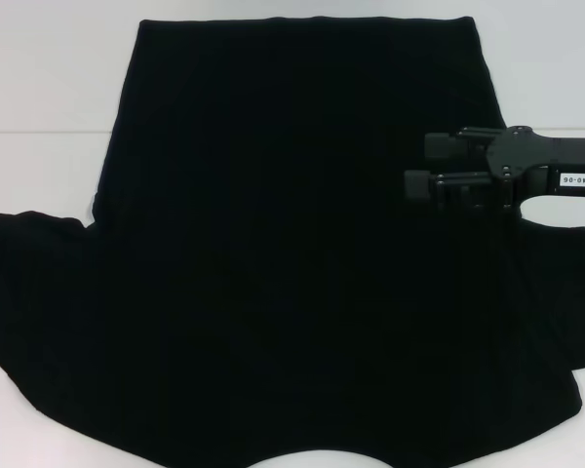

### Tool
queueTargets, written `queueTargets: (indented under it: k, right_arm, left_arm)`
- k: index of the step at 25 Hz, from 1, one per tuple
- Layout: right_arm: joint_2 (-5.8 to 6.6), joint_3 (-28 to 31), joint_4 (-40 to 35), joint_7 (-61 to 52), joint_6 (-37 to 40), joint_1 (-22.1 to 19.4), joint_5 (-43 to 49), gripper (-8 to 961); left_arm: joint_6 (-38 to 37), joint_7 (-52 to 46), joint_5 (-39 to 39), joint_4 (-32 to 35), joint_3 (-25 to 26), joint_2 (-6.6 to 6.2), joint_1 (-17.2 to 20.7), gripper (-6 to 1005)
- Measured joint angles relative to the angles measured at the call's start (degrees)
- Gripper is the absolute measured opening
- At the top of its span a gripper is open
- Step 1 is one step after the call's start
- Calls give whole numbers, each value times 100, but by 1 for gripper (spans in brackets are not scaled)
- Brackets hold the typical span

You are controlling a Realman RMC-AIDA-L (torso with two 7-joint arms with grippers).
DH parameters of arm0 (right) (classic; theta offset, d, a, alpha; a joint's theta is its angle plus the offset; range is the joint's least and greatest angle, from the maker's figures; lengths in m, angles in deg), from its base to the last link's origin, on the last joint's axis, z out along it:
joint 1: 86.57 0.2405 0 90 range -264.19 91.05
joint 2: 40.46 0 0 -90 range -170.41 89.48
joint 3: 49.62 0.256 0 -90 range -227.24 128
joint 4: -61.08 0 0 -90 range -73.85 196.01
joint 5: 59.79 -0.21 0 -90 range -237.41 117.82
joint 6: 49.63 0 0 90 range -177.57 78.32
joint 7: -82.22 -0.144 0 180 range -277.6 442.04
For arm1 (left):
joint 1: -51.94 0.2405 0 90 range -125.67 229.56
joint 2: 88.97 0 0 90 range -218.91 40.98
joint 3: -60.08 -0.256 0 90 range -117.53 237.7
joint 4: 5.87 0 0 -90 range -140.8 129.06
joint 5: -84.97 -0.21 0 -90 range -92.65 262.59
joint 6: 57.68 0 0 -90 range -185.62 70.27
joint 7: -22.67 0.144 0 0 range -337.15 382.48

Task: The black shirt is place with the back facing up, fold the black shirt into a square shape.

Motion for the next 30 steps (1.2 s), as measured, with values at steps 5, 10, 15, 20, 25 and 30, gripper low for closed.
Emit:
queueTargets:
  k: [5,10,15,20,25,30]
  right_arm:
    - [0,7,0,9,0,0,0,884]
    - [0,41,0,16,-3,-6,0,883]
    - [0,87,0,27,-8,-14,0,882]
    - [0,88,0,39,-9,-45,0,882]
    - [0,95,0,40,-9,-67,0,882]
    - [6,97,-9,39,-9,-68,0,883]
  left_arm:
    - [28,13,-2,-7,-61,0,-52,72]
    - [4,13,23,-3,-129,5,-60,86]
    - [-452,48,238,51,-90,2,-58,100]
    - [-1079,252,806,110,-77,-20,-30,114]
    - [-1854,559,1386,151,-118,14,-35,129]
    - [-2398,870,2005,132,-132,125,-48,143]
